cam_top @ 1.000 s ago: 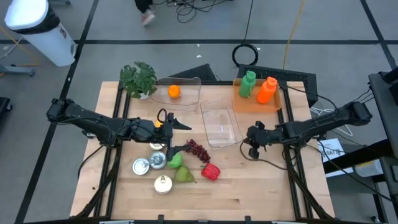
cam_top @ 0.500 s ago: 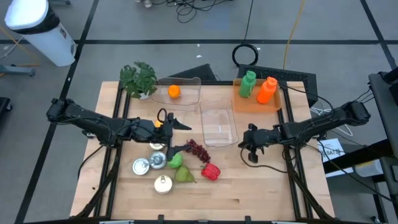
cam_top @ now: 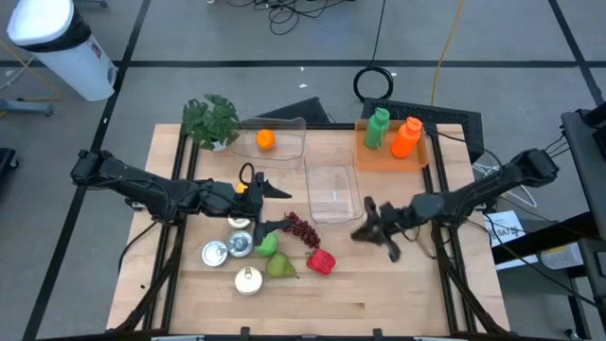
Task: Pick & Place Food Item
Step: Put the red bell pepper into the top transparent bin
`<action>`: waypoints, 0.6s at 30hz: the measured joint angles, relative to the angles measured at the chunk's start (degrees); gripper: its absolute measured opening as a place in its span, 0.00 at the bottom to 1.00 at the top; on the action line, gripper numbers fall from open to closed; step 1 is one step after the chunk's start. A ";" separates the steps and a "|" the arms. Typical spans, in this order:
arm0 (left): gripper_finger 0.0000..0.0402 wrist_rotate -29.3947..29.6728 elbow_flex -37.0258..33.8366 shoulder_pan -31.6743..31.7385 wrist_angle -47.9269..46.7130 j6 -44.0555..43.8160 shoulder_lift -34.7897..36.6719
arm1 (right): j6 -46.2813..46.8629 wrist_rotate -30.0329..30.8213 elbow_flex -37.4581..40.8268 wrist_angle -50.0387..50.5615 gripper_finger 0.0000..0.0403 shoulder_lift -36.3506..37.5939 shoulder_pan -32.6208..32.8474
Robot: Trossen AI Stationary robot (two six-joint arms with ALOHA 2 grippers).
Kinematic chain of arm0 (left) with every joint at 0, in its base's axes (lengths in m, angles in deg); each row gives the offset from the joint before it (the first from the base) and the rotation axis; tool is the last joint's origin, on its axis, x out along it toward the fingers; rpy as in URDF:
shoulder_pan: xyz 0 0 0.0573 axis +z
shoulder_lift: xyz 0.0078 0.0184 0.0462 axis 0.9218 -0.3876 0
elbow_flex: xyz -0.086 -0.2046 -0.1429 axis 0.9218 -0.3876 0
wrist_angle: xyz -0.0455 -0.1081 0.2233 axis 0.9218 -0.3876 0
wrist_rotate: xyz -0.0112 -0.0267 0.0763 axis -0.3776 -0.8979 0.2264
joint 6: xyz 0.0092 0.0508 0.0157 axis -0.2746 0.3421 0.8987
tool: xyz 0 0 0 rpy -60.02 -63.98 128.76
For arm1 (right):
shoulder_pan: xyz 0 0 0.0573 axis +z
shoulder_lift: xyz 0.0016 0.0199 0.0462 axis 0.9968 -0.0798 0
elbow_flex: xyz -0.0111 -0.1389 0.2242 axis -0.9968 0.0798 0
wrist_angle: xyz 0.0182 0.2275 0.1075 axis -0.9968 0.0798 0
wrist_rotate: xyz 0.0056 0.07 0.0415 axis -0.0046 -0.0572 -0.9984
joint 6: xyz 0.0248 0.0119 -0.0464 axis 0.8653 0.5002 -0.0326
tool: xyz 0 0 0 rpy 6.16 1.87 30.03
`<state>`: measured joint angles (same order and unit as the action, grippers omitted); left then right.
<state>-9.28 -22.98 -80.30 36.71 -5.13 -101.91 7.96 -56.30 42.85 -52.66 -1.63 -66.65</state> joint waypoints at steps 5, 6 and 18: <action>0.88 0.00 0.00 0.00 -3.55 2.17 0.02 | -12.24 -8.28 -0.29 -22.23 0.33 -7.02 8.04; 0.88 -0.02 0.00 0.00 -4.09 2.11 0.02 | -15.95 -7.50 -0.98 -24.22 0.39 -8.34 10.03; 0.87 -2.45 0.00 0.00 -4.87 -0.37 0.59 | -0.97 41.65 -33.09 38.92 0.85 -26.31 22.21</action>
<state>-11.73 -22.98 -80.30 31.84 -5.50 -101.32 6.99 -14.65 9.76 -13.74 -27.94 -44.44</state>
